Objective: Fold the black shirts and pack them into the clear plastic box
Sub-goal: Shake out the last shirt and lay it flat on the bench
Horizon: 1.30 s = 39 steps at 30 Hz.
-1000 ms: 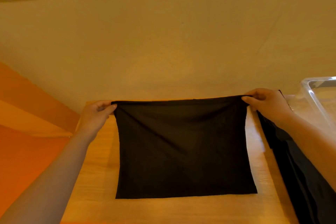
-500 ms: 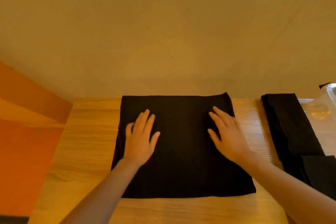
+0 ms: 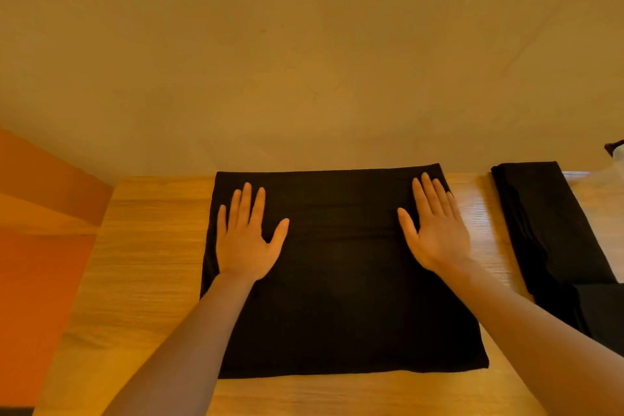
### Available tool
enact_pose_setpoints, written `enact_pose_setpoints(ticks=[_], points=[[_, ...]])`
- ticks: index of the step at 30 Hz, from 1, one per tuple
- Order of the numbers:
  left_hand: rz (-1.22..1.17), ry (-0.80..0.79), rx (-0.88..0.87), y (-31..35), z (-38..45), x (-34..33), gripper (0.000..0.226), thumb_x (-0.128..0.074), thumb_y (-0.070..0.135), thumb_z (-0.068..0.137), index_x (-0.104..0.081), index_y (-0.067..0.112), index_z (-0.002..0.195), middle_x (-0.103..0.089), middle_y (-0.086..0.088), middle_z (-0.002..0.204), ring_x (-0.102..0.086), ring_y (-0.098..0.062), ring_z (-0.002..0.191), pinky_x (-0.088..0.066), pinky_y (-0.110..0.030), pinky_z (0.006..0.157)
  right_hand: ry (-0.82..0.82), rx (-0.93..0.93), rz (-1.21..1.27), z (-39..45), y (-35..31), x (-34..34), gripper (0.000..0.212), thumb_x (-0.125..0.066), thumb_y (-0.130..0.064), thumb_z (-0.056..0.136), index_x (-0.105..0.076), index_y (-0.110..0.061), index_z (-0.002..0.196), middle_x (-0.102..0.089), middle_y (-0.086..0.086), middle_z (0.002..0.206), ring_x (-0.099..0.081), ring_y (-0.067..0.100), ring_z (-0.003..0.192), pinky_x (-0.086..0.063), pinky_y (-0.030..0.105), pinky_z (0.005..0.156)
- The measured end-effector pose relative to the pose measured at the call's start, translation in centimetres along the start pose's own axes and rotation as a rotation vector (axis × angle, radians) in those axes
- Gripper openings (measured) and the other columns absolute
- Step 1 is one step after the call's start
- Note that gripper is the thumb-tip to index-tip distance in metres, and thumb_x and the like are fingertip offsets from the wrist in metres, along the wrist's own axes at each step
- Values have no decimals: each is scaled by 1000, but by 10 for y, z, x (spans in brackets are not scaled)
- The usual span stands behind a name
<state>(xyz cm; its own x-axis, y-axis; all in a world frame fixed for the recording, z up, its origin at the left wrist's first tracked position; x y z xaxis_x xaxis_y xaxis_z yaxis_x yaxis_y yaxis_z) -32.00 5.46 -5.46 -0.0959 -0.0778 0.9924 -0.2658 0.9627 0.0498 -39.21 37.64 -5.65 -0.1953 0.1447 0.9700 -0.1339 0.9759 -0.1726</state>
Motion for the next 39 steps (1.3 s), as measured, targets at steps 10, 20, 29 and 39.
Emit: enact_pose_setpoints(ticks=[10, 20, 29, 39], points=[[-54, 9, 61, -21, -43, -4, 83, -1, 72, 85, -5, 25, 153, 1, -3, 162, 11, -18, 148, 1, -44, 121, 23, 21, 32, -25, 9, -2, 76, 0, -62, 91, 2, -18, 153, 8, -3, 161, 16, 9, 146, 7, 31, 120], [-74, 32, -278, 54, -77, 4, 66, -19, 58, 98, -14, 22, 154, -6, -4, 162, -1, -21, 149, -4, -45, 119, 54, 255, 15, -94, -73, -6, 61, -17, -50, 100, -11, -22, 153, -4, -3, 161, 1, 13, 148, -4, 38, 121], [-80, -27, -258, 32, -165, -18, 65, -24, 59, 97, -21, 25, 152, -13, -2, 161, -5, -18, 149, -10, -43, 118, 47, 246, -31, -172, -57, -28, 60, -18, -54, 101, -19, -24, 153, -12, -1, 161, -5, 15, 149, -10, 43, 118], [-72, -15, -181, 2, -192, -22, 66, -22, 60, 97, -23, 24, 151, -19, -3, 159, -10, -21, 148, -15, -47, 116, 45, 141, -27, -199, -59, -38, 62, -18, -57, 98, -17, -27, 153, -12, -2, 161, -3, 17, 149, -9, 47, 118]])
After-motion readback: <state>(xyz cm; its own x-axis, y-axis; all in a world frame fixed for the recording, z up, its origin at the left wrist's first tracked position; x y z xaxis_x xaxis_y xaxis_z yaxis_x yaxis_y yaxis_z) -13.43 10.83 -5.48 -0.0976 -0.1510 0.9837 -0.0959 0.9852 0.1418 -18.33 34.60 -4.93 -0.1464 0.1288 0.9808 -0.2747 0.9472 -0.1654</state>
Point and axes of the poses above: each hand's wrist, its own z-axis towards the middle knuckle, its own x-axis out of the back of the hand, y = z × x, the point moved 4 cm from there along z, towards the middle knuckle
